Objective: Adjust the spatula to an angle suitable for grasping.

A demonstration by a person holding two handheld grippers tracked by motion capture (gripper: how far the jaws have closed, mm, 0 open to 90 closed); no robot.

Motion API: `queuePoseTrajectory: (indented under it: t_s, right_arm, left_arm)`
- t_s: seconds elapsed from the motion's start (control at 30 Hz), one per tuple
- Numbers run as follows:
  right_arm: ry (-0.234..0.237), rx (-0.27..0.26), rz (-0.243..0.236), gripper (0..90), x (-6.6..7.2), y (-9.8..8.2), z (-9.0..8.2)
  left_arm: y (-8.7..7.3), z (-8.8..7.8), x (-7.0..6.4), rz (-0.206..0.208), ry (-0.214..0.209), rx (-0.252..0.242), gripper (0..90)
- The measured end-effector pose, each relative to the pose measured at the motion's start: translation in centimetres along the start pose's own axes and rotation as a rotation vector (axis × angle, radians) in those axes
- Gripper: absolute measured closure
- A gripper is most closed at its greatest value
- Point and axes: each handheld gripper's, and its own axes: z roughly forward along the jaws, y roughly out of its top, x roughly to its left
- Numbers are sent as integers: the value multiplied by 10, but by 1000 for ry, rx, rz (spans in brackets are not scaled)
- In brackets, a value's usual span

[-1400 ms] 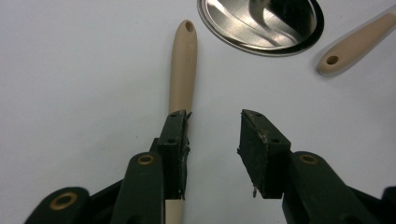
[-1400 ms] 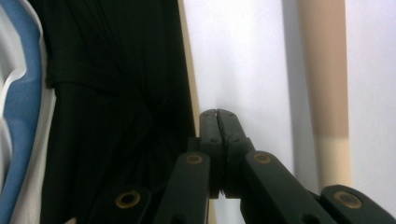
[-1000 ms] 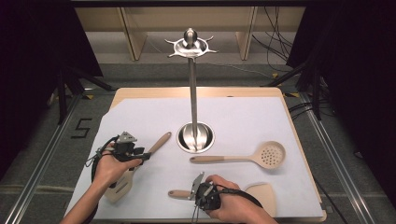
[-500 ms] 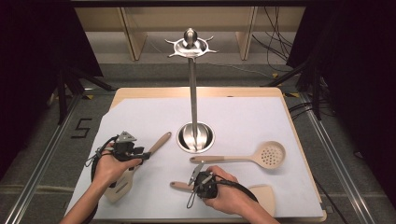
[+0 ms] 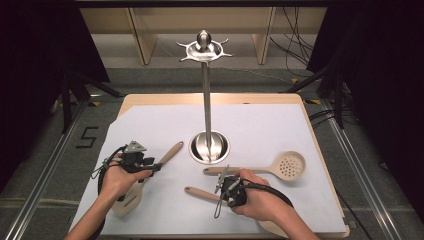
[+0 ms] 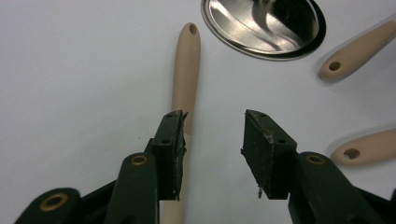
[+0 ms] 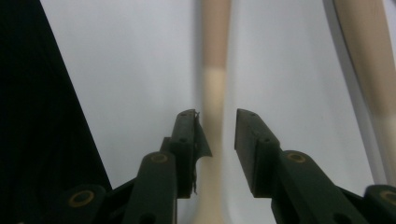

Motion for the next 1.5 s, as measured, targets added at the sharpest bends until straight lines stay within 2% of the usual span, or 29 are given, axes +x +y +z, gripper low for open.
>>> queuePoseTrajectory:
  t_s: [0.07, 0.2, 0.23, 0.27, 0.33, 0.43, 0.5, 0.53, 0.57, 0.63, 0.67, 0.7, 0.77, 0.83, 0.87, 0.93, 0.97, 1.0, 1.03, 1.07, 1.1, 1.17, 1.2, 1.23, 1.3, 1.37, 1.43, 1.47, 1.5]
  right_arm:
    - [2, 25, -22, 668, -4, -5, 2]
    - [16, 99, -3, 658, -3, -10, 3]
    - [46, 101, 3, 660, -4, -13, 9]
    - [42, 119, -15, 660, -4, -14, 9]
    - [53, 116, -7, 666, -4, -14, 12]
    - [55, 172, -38, 708, -2, -12, 19]
    - [52, 186, -48, 728, -1, -12, 22]
    - [77, 181, -39, 748, 0, -11, 26]
    - [77, 181, -39, 748, 0, -11, 26]
    - [80, 195, -22, 757, 2, -10, 26]
    - [79, 196, -27, 772, 2, -10, 26]
    - [75, 186, -55, 773, 1, -10, 26]
    - [73, 188, -52, 783, 2, -10, 26]
    - [74, 191, -56, 788, 3, -10, 26]
    - [76, 213, -20, 789, 6, -10, 24]
    - [75, 202, -3, 789, 6, -11, 24]
    - [47, 184, -68, 789, 2, -11, 23]
    - [49, 171, -64, 789, 2, -12, 22]
    - [47, 157, -56, 789, 1, -14, 21]
    - [57, 163, -7, 789, 3, -15, 18]
    - [66, 158, 13, 789, 3, -16, 16]
    - [40, 106, 21, 789, 0, -20, 9]
    - [40, 106, 21, 789, 0, -20, 9]
    - [28, 97, 60, 789, 1, -20, 6]
    - [23, 44, 77, 789, -1, -23, 1]
    - [21, -49, 35, 789, -9, -27, -2]
    - [53, -110, 90, 789, -10, -29, -10]
    - [53, -110, 90, 789, -10, -29, -10]
    - [37, -111, 120, 789, -10, -30, -13]
  left_arm:
    - [0, -1, -2, -9, 13, 1, 571]
    - [0, -1, 0, 10, -1, 8, 566]
    - [0, -1, -1, 1, 3, 4, 564]
    - [0, -1, -2, -7, 9, -2, 563]
    - [0, -1, -2, -5, 14, 5, 562]
    - [0, -1, 0, 3, 5, 6, 560]
    - [0, -1, 0, 2, 0, 6, 560]
    - [0, -1, 1, 14, 4, 7, 560]
    - [0, -1, 1, 14, 4, 7, 559]
    - [0, 0, -1, -9, 8, 0, 560]
    - [0, 0, 1, 13, 3, 9, 559]
    - [0, 0, 0, 7, 4, 6, 559]
    - [0, -1, 0, 7, -9, 23, 559]
    - [0, -1, -1, -2, 8, 3, 559]
    - [0, -1, 0, 4, 0, 8, 559]
    - [0, -2, 0, 1, 4, 4, 559]
    - [0, -2, 1, 1, 9, 6, 559]
    - [0, -2, 1, -3, 9, -1, 559]
    - [0, -3, 2, -3, -2, 5, 558]
    - [0, -3, 3, -3, 2, 1, 558]
    - [0, -3, 3, -5, 2, -7, 557]
    - [1, -5, 5, -9, 9, -7, 547]
    - [1, -5, 5, -9, 9, -7, 541]
    - [1, -6, 6, -6, 18, -12, 541]
    - [1, -6, 5, -11, 27, -17, 535]
    - [1, -6, 5, -9, 23, -18, 528]
    - [1, -5, 4, -2, 14, -21, 533]
    - [1, -5, 4, -2, 14, -21, 533]
    - [1, -5, 3, -10, 19, -23, 533]
